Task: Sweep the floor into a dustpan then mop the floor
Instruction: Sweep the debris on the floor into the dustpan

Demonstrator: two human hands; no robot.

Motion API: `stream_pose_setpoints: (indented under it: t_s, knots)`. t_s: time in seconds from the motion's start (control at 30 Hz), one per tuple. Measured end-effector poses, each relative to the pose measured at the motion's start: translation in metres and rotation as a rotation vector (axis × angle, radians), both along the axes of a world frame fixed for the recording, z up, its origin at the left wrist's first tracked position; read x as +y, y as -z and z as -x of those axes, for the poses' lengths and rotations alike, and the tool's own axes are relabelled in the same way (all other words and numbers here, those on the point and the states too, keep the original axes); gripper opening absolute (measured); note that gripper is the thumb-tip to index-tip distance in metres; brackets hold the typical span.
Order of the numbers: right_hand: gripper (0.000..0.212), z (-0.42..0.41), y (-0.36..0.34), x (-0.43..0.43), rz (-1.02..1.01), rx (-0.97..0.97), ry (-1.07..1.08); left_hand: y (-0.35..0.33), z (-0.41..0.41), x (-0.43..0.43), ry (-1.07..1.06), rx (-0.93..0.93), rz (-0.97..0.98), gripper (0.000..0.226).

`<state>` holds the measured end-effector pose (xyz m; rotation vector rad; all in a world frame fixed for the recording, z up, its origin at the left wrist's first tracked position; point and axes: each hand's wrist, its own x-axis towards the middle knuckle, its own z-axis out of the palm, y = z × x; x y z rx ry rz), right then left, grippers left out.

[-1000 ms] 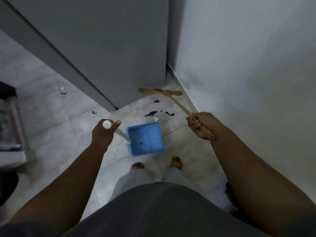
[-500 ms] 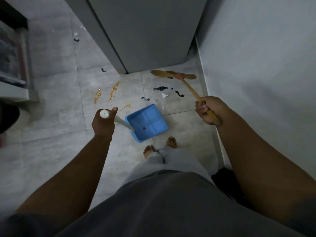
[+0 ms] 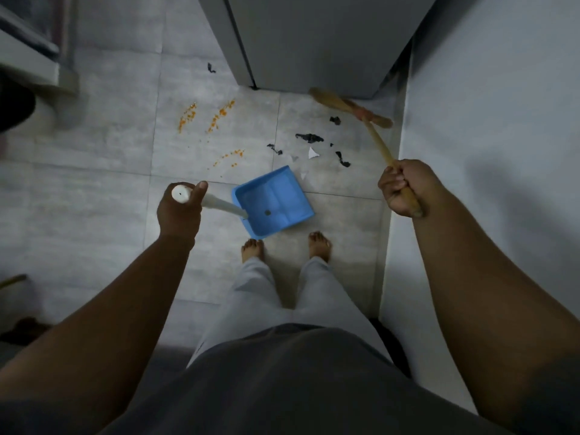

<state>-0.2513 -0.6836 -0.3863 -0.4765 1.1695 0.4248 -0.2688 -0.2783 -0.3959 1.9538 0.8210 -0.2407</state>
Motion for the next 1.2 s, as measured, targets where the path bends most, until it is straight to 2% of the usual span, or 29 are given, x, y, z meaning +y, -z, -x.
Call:
stream_pose_setpoints:
  t_s: [0.23, 0.4, 0.47, 0.67, 0.8, 1.0, 1.2]
  knots:
    - [0.035, -0.037, 0.045, -0.044, 0.028, -0.013, -0.028, 0.027, 0.025, -0.015, -0.129, -0.022, -0.025, 0.035]
    - [0.027, -0.039, 0.082, -0.045, 0.057, 0.052, -0.104, 0.044, 0.035, -0.020, -0.227, -0.044, 0.011, 0.029]
    - [0.032, -0.030, 0.089, -0.039, 0.050, 0.087, -0.129, 0.049, 0.035, -0.022, -0.246, -0.038, 0.006, 0.027]
    - [0.033, 0.017, 0.068, -0.031, 0.014, 0.098, -0.089, 0.057, 0.033, -0.020, -0.214, 0.064, -0.025, 0.049]
    - [0.031, 0.031, 0.054, -0.037, 0.038, 0.109, -0.081, 0.059, 0.034, -0.012, -0.145, 0.110, -0.044, 0.039]
    - [0.031, 0.008, 0.066, -0.035, 0.044, 0.108, -0.058, 0.065, 0.028, -0.010, -0.288, 0.083, -0.008, 0.035]
    - [0.029, -0.010, 0.086, -0.004, 0.058, 0.143, -0.182, 0.067, 0.030, -0.013, -0.381, 0.031, 0.013, 0.035]
